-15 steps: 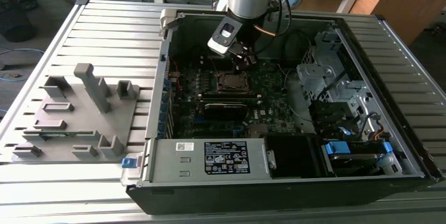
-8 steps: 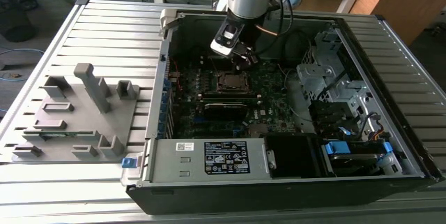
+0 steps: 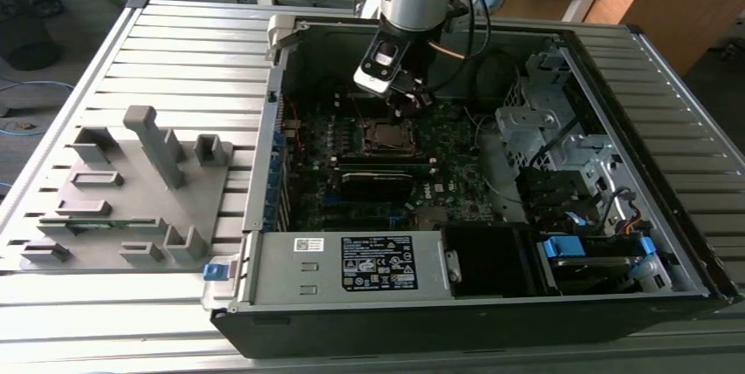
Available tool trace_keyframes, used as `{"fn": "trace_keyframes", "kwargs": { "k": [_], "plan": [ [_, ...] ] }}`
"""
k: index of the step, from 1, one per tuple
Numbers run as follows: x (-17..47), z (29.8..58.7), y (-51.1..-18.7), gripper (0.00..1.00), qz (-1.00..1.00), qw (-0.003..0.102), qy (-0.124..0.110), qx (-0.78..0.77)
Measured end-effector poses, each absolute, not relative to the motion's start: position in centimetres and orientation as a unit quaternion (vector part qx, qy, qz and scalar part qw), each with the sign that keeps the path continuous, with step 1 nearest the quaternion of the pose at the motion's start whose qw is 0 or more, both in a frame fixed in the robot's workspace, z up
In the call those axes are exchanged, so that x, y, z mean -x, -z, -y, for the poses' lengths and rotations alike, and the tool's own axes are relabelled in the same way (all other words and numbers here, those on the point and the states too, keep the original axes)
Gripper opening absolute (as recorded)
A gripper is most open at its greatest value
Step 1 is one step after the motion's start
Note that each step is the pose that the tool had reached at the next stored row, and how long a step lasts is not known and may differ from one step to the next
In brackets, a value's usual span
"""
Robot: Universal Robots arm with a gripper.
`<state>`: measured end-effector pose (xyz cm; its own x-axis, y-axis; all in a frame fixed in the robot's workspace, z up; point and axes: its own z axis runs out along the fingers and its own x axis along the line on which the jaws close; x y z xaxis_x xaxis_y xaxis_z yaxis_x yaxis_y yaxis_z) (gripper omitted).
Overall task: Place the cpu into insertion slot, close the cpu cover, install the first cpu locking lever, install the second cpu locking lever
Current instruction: 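Close the cpu cover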
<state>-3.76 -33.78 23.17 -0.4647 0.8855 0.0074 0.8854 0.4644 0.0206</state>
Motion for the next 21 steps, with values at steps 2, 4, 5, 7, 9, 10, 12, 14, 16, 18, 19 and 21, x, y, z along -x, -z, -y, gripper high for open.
{"fn": "trace_keyframes", "kwargs": {
  "k": [2,4,5,7,9,10,12,14,16,18,19,21],
  "plan": [
    [3.76,33.78,-23.16,0.11,-0.856,0.002,-0.011,-0.517],
    [3.76,33.78,-23.16,0.11,-0.856,0.002,-0.011,-0.517],
    [3.76,33.79,-23.17,0.11,-0.856,0.002,-0.011,-0.517],
    [3.76,33.79,-23.17,0.11,-0.856,0.002,-0.011,-0.517],
    [3.76,33.78,-23.16,0.11,-0.856,0.002,-0.011,-0.517],
    [3.76,33.78,-23.16,0.11,-0.856,0.002,-0.011,-0.517],
    [3.76,33.79,-23.16,0.11,-0.861,0.002,-0.011,-0.509],
    [3.76,33.78,-23.16,0.11,-0.866,0.002,-0.011,-0.500],
    [3.76,33.78,-23.16,0.11,-0.871,0.002,-0.011,-0.492],
    [3.76,33.78,-23.15,0.11,-0.876,0.002,-0.011,-0.482],
    [3.76,33.78,-23.15,0.11,-0.879,0.002,-0.011,-0.477],
    [3.76,33.78,-23.15,0.11,-0.885,0.002,-0.011,-0.466]
  ]
}}
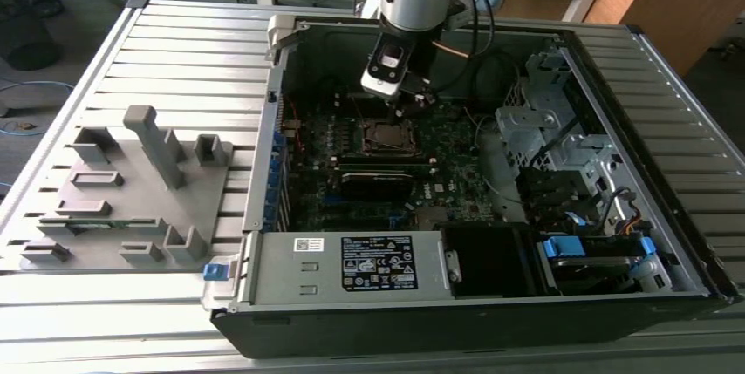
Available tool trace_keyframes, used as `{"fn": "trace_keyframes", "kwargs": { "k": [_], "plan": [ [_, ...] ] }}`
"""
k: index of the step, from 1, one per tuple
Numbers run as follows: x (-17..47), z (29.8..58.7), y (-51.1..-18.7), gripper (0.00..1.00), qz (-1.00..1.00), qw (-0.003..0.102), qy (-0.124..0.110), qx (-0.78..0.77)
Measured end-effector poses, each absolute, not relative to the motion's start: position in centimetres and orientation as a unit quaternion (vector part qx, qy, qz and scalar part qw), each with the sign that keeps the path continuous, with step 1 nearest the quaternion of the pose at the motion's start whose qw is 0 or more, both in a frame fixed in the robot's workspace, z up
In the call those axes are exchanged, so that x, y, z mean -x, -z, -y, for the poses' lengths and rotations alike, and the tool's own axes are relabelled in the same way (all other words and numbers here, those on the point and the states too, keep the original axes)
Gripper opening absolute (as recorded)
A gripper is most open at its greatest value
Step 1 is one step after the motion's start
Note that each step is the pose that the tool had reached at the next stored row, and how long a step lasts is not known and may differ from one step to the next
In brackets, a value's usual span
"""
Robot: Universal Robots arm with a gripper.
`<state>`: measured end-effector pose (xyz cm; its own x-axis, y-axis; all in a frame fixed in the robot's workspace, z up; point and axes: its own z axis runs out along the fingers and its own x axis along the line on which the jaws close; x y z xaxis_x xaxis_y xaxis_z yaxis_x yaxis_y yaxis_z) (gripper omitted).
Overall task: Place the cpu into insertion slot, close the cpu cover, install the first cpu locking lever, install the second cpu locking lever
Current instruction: 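Close the cpu cover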
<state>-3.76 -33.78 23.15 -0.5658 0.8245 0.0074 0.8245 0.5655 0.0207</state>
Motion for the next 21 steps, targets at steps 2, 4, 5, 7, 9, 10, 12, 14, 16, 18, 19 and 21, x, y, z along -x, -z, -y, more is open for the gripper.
{"fn": "trace_keyframes", "kwargs": {
  "k": [2,4,5,7,9,10,12,14,16,18,19,21],
  "plan": [
    [3.76,33.78,-23.15,0.11,-0.889,0.001,-0.011,-0.458],
    [3.76,33.78,-23.15,0.11,-0.889,0.001,-0.011,-0.458],
    [3.76,33.79,-23.15,0.11,-0.889,0.001,-0.011,-0.457],
    [3.76,33.78,-23.15,0.11,-0.889,0.001,-0.011,-0.457],
    [3.76,33.78,-23.15,0.11,-0.889,0.001,-0.011,-0.457],
    [3.76,33.78,-23.15,0.11,-0.889,0.001,-0.011,-0.457],
    [3.76,33.78,-23.15,0.11,-0.890,0.001,-0.011,-0.457],
    [3.76,33.78,-23.15,0.11,-0.890,0.001,-0.011,-0.456],
    [3.76,33.78,-23.15,0.11,-0.891,0.001,-0.011,-0.455],
    [3.76,33.79,-23.15,0.11,-0.892,0.001,-0.011,-0.452],
    [3.76,33.78,-23.15,0.11,-0.892,0.001,-0.011,-0.451],
    [3.76,33.78,-23.15,0.11,-0.892,0.001,-0.011,-0.451]
  ]
}}
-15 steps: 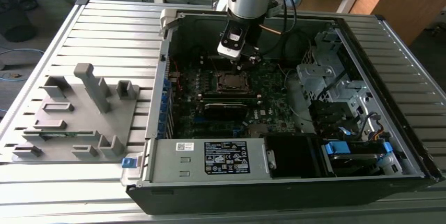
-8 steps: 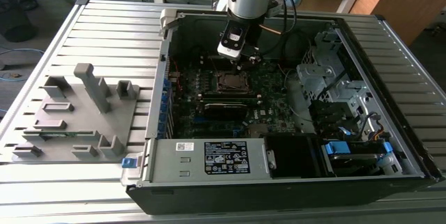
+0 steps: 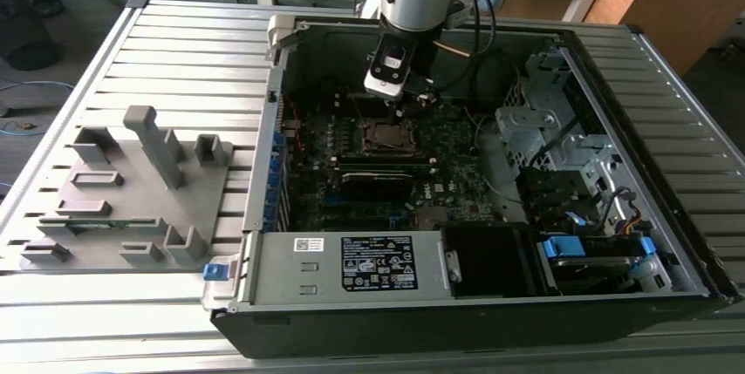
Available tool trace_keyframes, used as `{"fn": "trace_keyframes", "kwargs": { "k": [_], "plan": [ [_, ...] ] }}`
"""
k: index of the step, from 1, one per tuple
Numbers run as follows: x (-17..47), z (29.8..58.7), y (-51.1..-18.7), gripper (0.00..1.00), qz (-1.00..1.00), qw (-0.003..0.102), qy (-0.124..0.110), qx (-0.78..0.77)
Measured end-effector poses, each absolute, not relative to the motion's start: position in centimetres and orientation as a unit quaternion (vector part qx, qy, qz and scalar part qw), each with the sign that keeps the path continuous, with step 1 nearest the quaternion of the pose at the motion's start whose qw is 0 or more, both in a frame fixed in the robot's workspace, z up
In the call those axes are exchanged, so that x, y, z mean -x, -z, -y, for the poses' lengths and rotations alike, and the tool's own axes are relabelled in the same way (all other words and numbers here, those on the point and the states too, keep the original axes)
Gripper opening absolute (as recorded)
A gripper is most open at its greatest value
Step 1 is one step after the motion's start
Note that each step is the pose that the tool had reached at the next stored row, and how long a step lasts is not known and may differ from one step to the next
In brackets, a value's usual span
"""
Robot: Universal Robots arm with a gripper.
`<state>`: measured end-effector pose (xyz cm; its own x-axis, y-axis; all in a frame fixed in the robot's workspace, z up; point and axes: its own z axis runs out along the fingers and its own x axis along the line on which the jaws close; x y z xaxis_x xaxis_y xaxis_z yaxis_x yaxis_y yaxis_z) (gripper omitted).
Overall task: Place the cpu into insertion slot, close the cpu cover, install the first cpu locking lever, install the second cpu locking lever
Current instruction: 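Close the cpu cover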
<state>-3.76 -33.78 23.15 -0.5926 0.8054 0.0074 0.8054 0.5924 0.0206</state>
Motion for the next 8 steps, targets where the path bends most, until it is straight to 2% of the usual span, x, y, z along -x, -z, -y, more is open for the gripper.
{"fn": "trace_keyframes", "kwargs": {
  "k": [8],
  "plan": [
    [3.76,33.78,-23.15,0.11,-0.893,0.001,-0.011,-0.451]
  ]
}}
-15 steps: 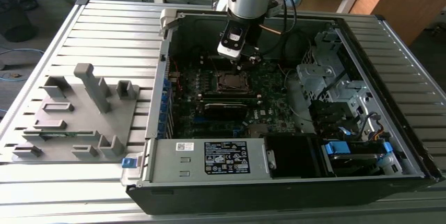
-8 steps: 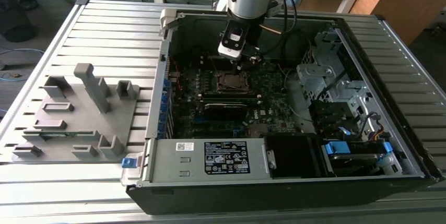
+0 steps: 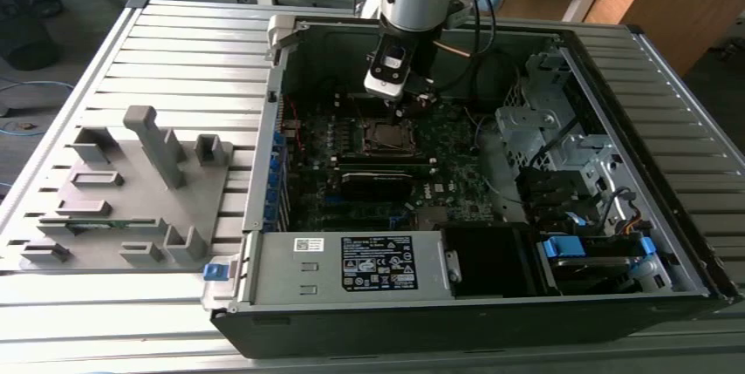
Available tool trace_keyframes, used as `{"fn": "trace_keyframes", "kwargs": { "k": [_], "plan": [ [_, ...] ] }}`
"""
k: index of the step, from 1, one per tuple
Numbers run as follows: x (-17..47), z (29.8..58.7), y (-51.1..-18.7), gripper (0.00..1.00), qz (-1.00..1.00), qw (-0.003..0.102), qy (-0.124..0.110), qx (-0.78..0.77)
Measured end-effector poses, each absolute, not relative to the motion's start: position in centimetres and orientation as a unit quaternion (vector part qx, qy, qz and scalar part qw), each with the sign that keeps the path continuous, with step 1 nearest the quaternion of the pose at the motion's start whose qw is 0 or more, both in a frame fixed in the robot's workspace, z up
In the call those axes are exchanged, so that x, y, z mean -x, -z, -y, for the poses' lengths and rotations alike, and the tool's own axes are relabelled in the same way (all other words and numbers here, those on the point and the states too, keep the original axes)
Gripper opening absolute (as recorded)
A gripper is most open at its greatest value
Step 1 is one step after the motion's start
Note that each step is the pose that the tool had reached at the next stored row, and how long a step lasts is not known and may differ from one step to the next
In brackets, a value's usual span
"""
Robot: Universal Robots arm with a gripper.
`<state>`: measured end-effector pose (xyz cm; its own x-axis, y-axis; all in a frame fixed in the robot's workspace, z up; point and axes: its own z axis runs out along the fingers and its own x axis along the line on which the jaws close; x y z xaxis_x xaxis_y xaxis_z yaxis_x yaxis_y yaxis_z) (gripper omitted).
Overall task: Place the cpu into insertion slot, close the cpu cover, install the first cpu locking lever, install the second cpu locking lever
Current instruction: 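Close the cpu cover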
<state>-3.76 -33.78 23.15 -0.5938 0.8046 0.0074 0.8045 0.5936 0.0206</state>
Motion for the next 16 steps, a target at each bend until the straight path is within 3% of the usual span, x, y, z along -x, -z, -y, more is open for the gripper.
{"fn": "trace_keyframes", "kwargs": {
  "k": [16],
  "plan": [
    [3.76,33.78,-23.15,0.11,-0.899,0.001,-0.011,-0.438]
  ]
}}
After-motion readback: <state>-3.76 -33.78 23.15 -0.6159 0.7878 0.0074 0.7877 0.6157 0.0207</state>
